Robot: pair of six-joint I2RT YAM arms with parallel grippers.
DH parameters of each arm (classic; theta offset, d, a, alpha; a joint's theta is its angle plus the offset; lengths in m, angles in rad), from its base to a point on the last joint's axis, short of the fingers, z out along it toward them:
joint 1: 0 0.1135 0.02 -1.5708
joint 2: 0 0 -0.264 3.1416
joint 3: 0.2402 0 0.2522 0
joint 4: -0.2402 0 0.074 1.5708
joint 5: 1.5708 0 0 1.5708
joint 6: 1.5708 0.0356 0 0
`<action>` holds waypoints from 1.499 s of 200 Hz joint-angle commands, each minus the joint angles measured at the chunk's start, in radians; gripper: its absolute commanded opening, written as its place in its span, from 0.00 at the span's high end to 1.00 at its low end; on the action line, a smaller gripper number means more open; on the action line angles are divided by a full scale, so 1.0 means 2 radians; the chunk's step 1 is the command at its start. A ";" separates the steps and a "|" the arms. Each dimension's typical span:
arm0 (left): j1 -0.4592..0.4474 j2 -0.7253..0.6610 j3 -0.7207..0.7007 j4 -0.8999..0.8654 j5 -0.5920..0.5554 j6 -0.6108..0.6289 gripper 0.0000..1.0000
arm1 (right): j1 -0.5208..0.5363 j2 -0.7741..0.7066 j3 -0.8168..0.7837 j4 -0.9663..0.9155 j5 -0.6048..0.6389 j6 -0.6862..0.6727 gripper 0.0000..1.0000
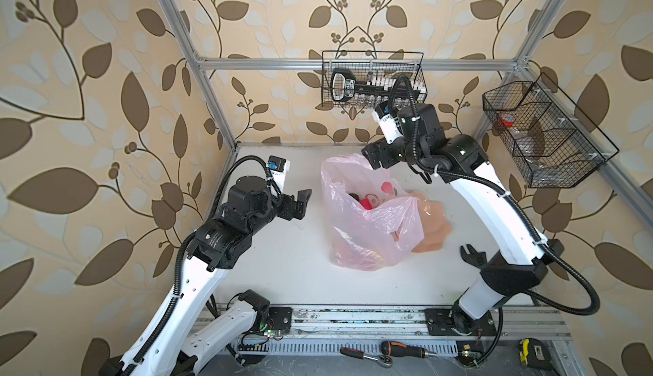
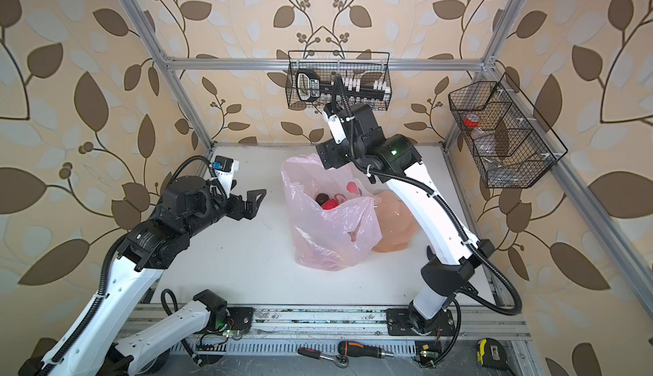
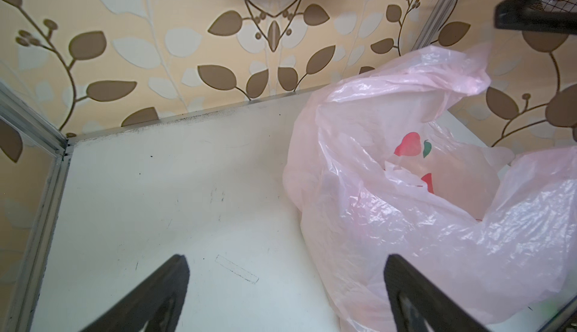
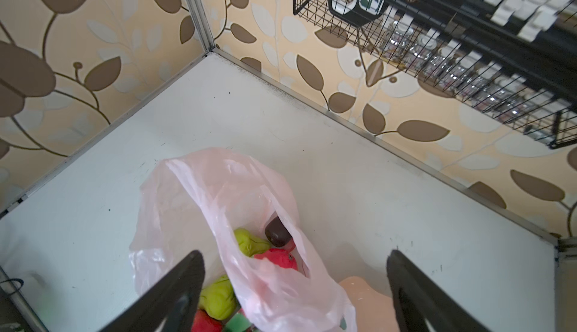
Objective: Place the fruits into the plastic bag
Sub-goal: Shake the plastic bag at the center of the table, then reset both arms
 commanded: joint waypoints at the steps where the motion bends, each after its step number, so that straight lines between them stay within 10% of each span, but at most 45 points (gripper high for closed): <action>1: -0.003 -0.008 -0.008 0.021 -0.021 -0.012 0.01 | -0.009 -0.033 -0.034 0.013 -0.017 -0.001 0.02; 92: -0.001 -0.030 -0.076 0.045 -0.126 -0.026 0.01 | -0.250 -0.166 -0.225 0.083 -0.146 0.057 0.00; 160: 0.025 -0.043 -0.211 0.153 -0.190 -0.035 0.01 | -0.379 -0.237 -0.393 0.168 -0.116 0.029 0.00; 241: 0.162 0.032 -0.414 0.499 -0.140 0.018 0.01 | -0.417 -0.445 -0.865 0.620 -0.039 0.033 0.00; 300: 0.163 0.185 -0.449 0.693 -0.112 0.015 0.01 | -0.354 -0.456 -0.993 0.748 -0.013 0.055 0.00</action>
